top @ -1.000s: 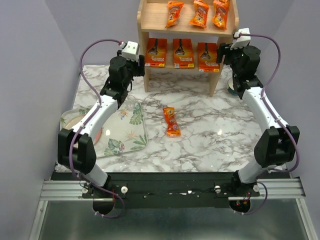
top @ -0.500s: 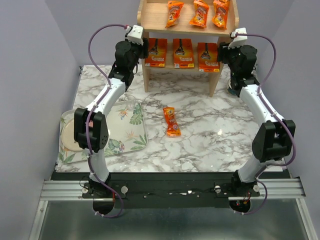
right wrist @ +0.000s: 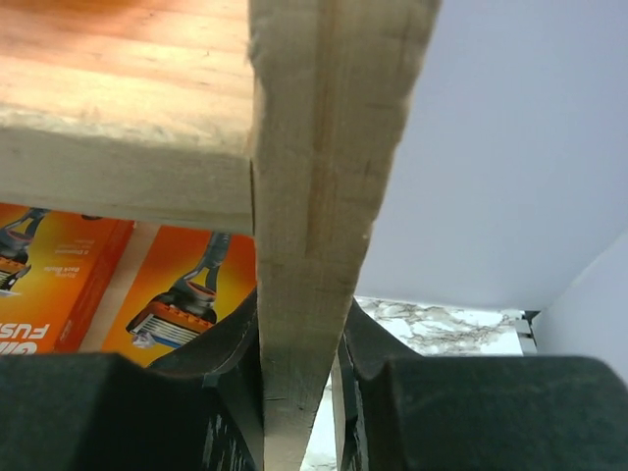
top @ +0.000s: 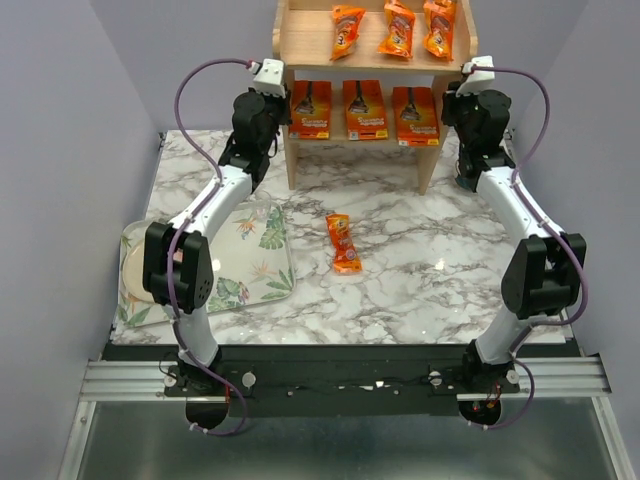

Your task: Place and organize the shaving razors onto the shelf

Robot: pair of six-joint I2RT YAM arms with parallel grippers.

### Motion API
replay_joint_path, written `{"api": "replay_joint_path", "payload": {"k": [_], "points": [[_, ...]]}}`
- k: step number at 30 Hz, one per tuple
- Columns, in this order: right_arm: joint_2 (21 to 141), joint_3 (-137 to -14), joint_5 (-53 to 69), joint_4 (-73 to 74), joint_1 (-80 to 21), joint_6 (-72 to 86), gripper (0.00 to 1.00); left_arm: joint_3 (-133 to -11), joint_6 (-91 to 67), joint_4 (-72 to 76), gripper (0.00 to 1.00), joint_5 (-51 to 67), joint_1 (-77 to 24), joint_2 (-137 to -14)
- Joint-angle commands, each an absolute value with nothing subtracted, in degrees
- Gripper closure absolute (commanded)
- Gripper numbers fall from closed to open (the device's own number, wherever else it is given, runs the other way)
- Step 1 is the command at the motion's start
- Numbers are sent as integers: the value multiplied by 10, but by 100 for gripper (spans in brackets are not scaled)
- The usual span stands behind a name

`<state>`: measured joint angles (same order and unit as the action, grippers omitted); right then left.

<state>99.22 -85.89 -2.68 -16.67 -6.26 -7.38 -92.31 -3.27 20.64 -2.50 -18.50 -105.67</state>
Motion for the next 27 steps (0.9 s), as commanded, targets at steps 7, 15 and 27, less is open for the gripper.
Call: {"api": "replay_joint_path", "payload": {"k": [7, 15, 27], "points": [[949, -831, -3, -158, -22, -111, 44, -845, -62, 150, 61, -51, -230, -943], [740, -730, 12, -53, -23, -2, 0, -745, -105, -34, 30, -171, -235, -772], [552, -584, 232, 229, -36, 66, 0, -497, -183, -49, 28, 124, -319, -694]]}}
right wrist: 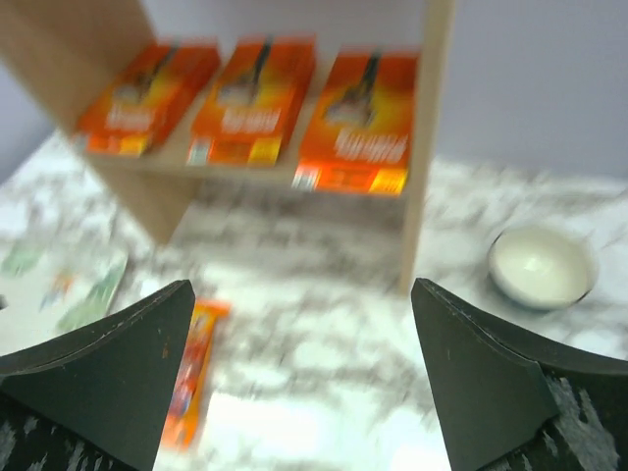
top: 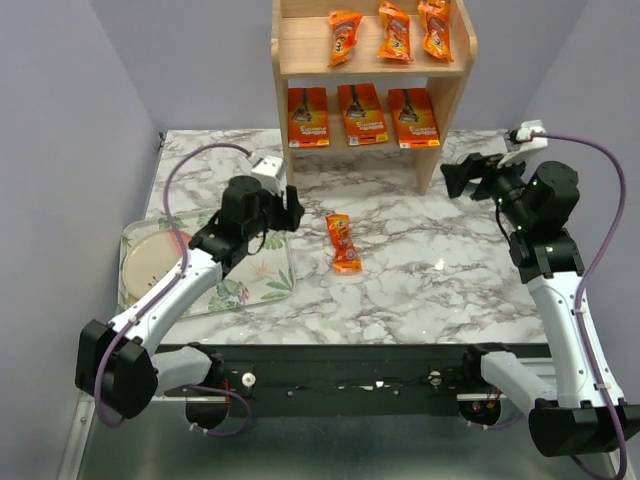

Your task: Place and organize the shaving razors onto the shelf

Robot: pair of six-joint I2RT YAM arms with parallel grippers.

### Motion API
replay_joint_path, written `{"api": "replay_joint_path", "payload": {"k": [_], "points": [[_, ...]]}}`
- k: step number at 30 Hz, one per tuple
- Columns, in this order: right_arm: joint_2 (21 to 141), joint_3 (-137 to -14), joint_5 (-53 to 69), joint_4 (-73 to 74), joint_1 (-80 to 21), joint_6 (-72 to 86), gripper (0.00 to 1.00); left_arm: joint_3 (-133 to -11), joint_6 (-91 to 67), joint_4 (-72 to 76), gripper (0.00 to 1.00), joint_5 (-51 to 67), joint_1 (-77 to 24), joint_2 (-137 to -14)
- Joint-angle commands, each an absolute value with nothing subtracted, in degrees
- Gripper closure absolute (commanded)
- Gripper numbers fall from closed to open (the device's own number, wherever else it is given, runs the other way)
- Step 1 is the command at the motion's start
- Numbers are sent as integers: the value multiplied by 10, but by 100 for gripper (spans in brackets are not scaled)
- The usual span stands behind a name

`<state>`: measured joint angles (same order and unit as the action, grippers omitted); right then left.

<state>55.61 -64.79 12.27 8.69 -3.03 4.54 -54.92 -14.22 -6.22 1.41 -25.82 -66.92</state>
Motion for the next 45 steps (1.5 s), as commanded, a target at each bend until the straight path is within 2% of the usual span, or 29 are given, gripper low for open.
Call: {"api": "replay_joint_path", "payload": {"k": [1, 4, 14, 19, 22, 25, 26, 27, 29, 31, 32, 36, 37, 39, 41, 43, 45], "points": [[550, -577, 230, 233, -36, 69, 0, -474, -191, -32, 28, 113, -333, -700], [550, -569, 238, 232, -36, 74, 0, -455, -260, -3, 27, 67, -360, -754], [555, -571, 275, 272, -37, 54, 0, -496, -359, 83, 27, 65, -383, -917], [531, -541, 276, 266, -36, 60, 0, -547, -387, 55, 27, 75, -395, -995], [532, -540, 281, 264, -36, 59, 0, -558, -403, 61, 34, 86, -398, -1022], [544, -548, 297, 258, -36, 51, 0, -562, -413, 55, 53, 94, -398, -1033], [548, -551, 305, 257, -36, 44, 0, -562, -415, 40, 63, 84, -398, -1033], [552, -557, 315, 256, -36, 35, 0, -560, -410, 35, 68, 82, -399, -1027], [570, -578, 342, 259, -37, 6, 0, -548, -380, 46, 77, 92, -398, -1016], [596, -594, 386, 271, -37, -58, 0, -533, -332, 57, 81, 130, -397, -994], [606, -618, 407, 280, -37, -83, 0, -527, -310, 64, 88, 144, -396, -986], [659, -690, 509, 370, -37, -248, 0, -525, -182, 53, 93, 288, -396, -957], [668, -701, 524, 415, -38, -324, 0, -534, -154, 38, 94, 357, -397, -955], [680, -722, 546, 451, -41, -387, 0, -548, -60, -33, 99, 416, -400, -949], [681, -726, 556, 485, -43, -459, 0, -568, -4, -119, 100, 471, -401, -944], [679, -723, 561, 510, -47, -509, 0, -599, 152, -199, 100, 505, -402, -944], [675, -718, 561, 512, -53, -519, 0, -641, 295, -384, 100, 529, -402, -971]]}}
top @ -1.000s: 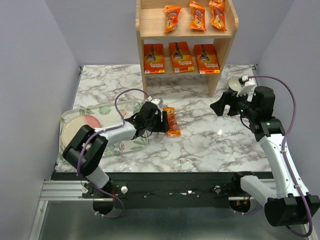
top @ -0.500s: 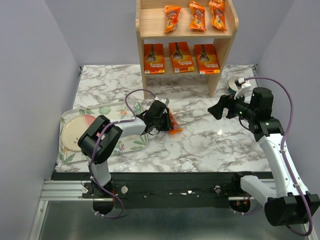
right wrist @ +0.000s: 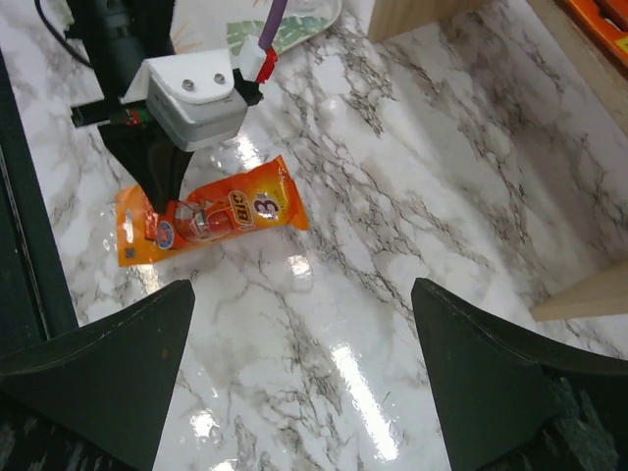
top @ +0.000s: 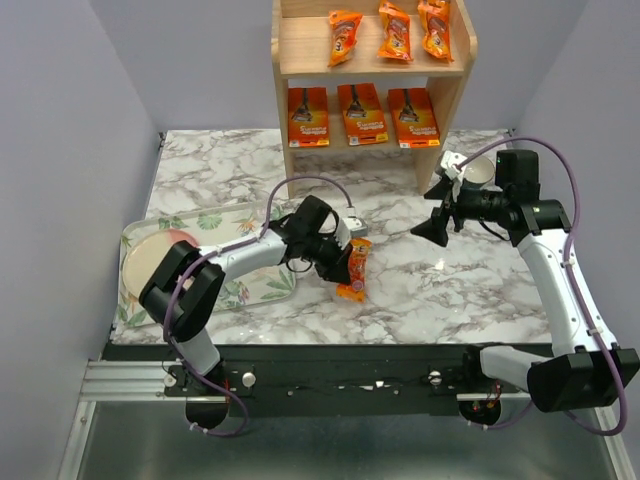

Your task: Place and organize the shaving razors onto the shelf

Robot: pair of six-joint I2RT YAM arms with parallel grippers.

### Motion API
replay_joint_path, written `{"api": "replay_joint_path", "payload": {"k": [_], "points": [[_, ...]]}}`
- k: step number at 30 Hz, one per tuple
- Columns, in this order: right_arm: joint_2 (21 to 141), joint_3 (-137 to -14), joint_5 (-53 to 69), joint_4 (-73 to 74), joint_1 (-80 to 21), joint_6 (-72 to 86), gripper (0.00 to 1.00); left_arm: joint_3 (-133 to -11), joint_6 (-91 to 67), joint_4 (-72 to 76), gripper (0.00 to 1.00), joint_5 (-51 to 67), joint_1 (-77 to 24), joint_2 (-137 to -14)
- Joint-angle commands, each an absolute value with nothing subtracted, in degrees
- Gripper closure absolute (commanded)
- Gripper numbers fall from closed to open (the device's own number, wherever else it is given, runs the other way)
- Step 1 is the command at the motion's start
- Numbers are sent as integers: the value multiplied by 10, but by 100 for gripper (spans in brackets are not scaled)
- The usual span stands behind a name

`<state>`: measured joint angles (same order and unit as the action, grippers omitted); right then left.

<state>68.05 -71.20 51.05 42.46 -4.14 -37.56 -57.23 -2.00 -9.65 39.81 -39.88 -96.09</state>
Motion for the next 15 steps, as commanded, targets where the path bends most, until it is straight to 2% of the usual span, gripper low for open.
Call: {"api": "replay_joint_path", "payload": {"k": [1, 2, 3, 4, 7, 10, 11, 13, 14, 15], "points": [[674, -713, 561, 509, -54, -517, 0, -692, 442, -452, 100, 522, -403, -987], [673, -710, 562, 506, -55, -515, 0, -719, 513, -581, 99, 490, -404, -1004], [673, -708, 563, 505, -57, -514, 0, -742, 567, -636, 98, 470, -405, -1039], [673, -708, 564, 502, -58, -513, 0, -778, 666, -680, 98, 446, -407, -1054], [671, -704, 564, 493, -63, -507, 0, -824, 728, -743, 96, 324, -408, -1089], [664, -698, 563, 498, -71, -526, 0, -860, 773, -747, 80, 258, -407, -1104], [659, -694, 561, 503, -79, -548, 0, -866, 774, -737, 65, 253, -406, -1105], [653, -684, 554, 518, -86, -574, 0, -865, 756, -709, 51, 259, -406, -1089], [649, -679, 545, 520, -90, -591, 0, -858, 738, -664, 40, 263, -407, -1078], [646, -675, 542, 522, -91, -595, 0, -850, 702, -643, 25, 264, -407, -1051]]}}
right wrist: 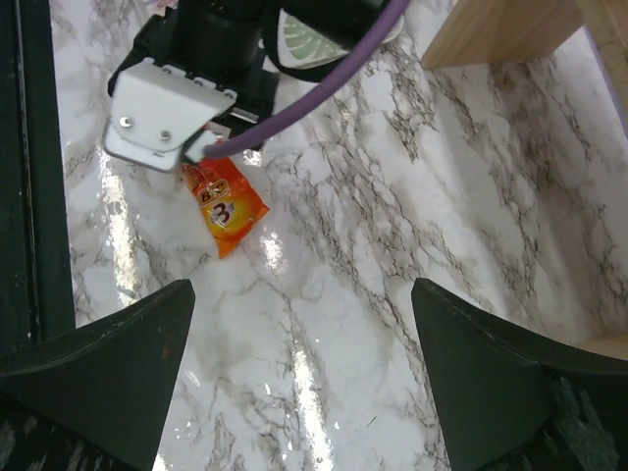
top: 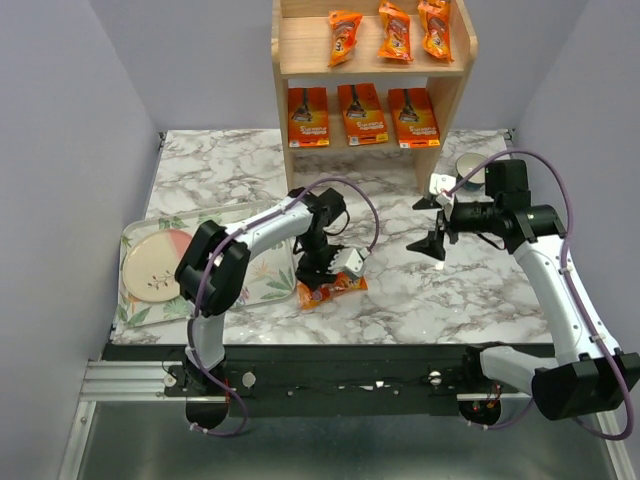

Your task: Place and organize the shaving razors onto the shelf

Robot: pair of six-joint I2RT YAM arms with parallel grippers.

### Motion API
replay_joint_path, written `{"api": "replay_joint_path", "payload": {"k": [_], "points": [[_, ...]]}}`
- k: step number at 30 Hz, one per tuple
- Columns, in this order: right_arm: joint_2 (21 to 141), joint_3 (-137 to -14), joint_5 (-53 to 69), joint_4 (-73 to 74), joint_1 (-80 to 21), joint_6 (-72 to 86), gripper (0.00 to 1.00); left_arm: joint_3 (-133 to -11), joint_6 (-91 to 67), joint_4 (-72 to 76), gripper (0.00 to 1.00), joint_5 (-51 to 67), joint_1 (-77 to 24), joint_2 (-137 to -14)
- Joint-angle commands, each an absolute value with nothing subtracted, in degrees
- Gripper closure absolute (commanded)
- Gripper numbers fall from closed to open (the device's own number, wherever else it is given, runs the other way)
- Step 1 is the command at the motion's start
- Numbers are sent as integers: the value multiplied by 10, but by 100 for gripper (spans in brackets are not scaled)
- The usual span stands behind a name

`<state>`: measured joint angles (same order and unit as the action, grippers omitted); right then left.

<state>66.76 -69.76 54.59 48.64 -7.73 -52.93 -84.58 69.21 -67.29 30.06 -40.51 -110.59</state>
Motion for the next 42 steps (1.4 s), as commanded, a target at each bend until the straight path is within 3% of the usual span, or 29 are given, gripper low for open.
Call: {"api": "replay_joint_path", "payload": {"k": [1, 6, 11, 13, 16, 17, 19, 20, 26, 42], "points": [[645, -673, 539, 526, -91, -599, 0, -834, 676, -618, 2, 259, -407, -1036], [633, -652, 527, 538, -91, -647, 0, -781, 438, -430, 2, 194, -407, -913], [642, -637, 533, 518, -91, -634, 0, -680, 158, -298, 2, 203, -408, -807], [656, -642, 536, 506, -91, -621, 0, -640, 78, -282, 7, 198, -409, -786], [665, -655, 541, 490, -91, -593, 0, -591, 2, -287, 40, 214, -408, -780], [670, -657, 542, 485, -91, -585, 0, -577, -30, -287, 69, 220, -409, -777], [671, -658, 542, 477, -91, -577, 0, -532, -41, -285, 97, 240, -409, -766], [669, -658, 541, 475, -91, -575, 0, -514, -42, -276, 100, 243, -410, -762], [658, -648, 535, 468, -91, -567, 0, -488, -49, -257, 100, 243, -413, -765], [663, -663, 521, 452, -91, -547, 0, -575, -113, -368, 100, 96, -416, -957]]}}
